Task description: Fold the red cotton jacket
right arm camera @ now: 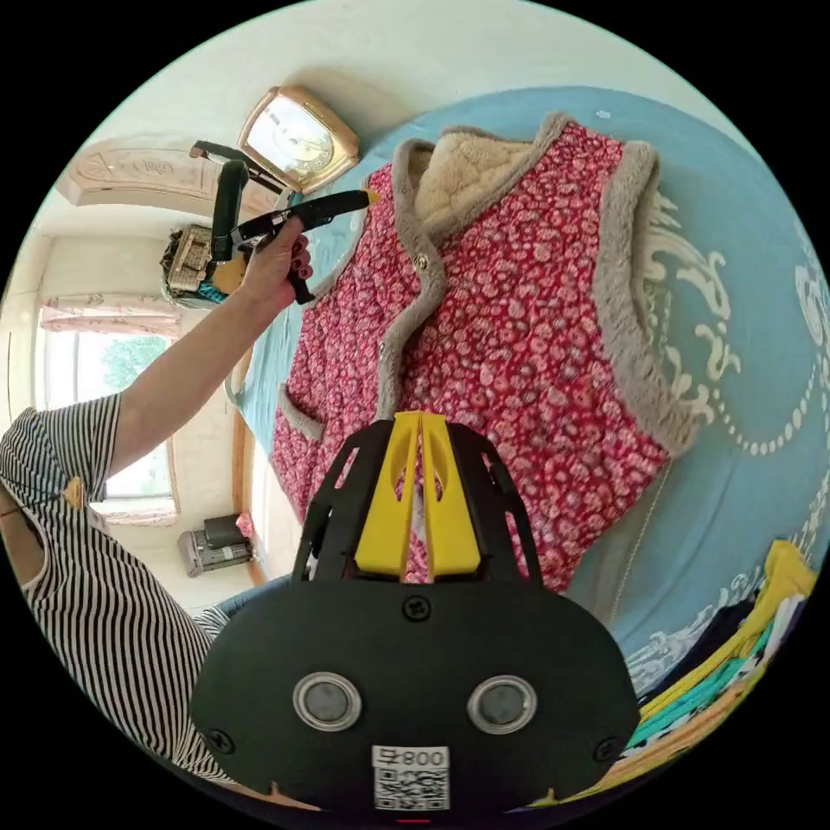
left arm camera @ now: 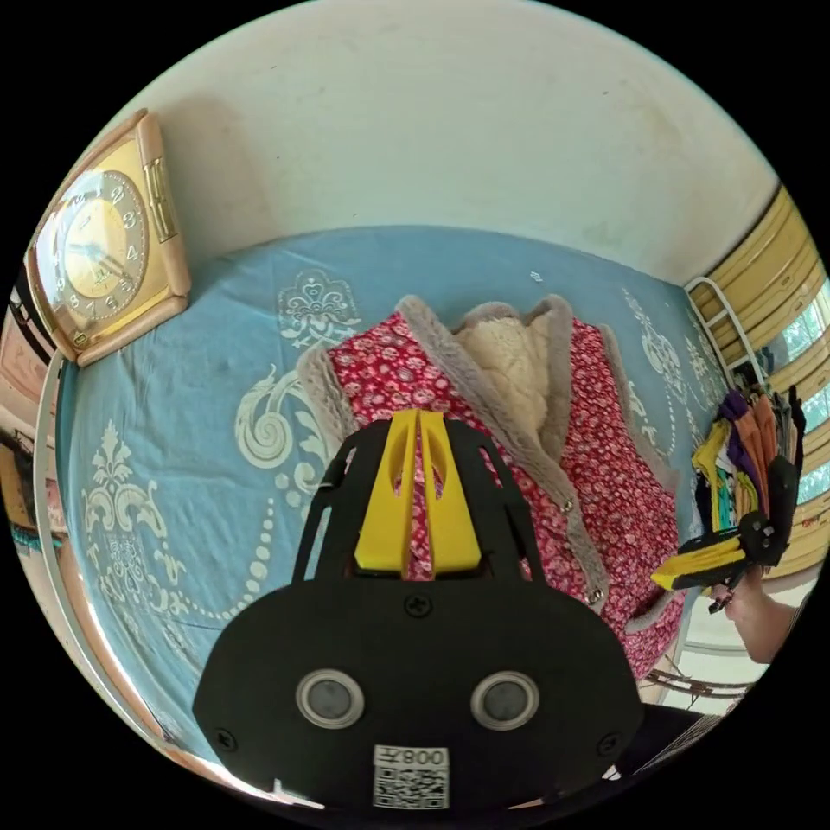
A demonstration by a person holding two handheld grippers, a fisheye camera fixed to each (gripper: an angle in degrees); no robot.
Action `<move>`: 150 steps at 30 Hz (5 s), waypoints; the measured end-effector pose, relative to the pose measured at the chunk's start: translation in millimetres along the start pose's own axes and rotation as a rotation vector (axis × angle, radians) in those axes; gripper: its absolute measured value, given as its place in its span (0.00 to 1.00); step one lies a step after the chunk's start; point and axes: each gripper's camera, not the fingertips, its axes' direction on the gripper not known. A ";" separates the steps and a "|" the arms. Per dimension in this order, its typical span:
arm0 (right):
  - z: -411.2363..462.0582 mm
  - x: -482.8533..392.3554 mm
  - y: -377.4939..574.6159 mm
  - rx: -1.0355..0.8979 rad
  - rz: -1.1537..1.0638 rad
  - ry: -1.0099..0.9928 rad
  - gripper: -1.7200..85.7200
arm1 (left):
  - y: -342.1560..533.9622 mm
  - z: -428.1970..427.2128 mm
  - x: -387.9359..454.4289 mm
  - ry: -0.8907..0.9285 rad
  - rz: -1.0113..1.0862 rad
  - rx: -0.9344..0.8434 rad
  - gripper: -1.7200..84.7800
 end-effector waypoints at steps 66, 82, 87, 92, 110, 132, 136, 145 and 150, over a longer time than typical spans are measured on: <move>-55.9 29.5 -127.3 0.047 -0.109 0.426 0.02 | 21.8 -20.9 -61.6 0.080 0.040 -0.020 0.02; -100.6 63.0 -68.4 0.003 0.030 0.329 0.02 | 102.4 -67.2 -97.5 0.143 -0.206 -0.141 0.02; -137.4 24.4 -23.9 0.121 -0.018 0.325 0.02 | 148.4 -113.3 -63.4 0.157 -0.106 -0.128 0.02; -61.7 26.0 30.0 -0.171 0.033 0.265 0.02 | 202.9 -71.2 -36.2 0.128 -0.116 -0.338 0.02; -69.0 -12.1 75.3 -0.214 0.002 0.169 0.02 | 231.1 -86.8 39.6 0.323 -0.061 -0.376 0.02; -212.1 53.1 -157.4 0.156 -0.182 0.358 0.12 | -49.2 -53.6 -76.5 0.299 0.152 -0.045 0.12; -189.2 57.7 -211.4 -0.052 -0.247 0.408 0.14 | -92.8 -14.1 -66.7 0.228 0.236 -0.227 0.12; -156.7 54.4 -237.3 -0.227 -0.277 0.451 0.15 | -111.4 36.5 -34.1 0.112 0.350 -0.386 0.12; -147.1 32.8 -227.6 -0.213 -0.271 0.541 0.12 | -103.7 36.2 -15.7 0.071 0.326 -0.370 0.09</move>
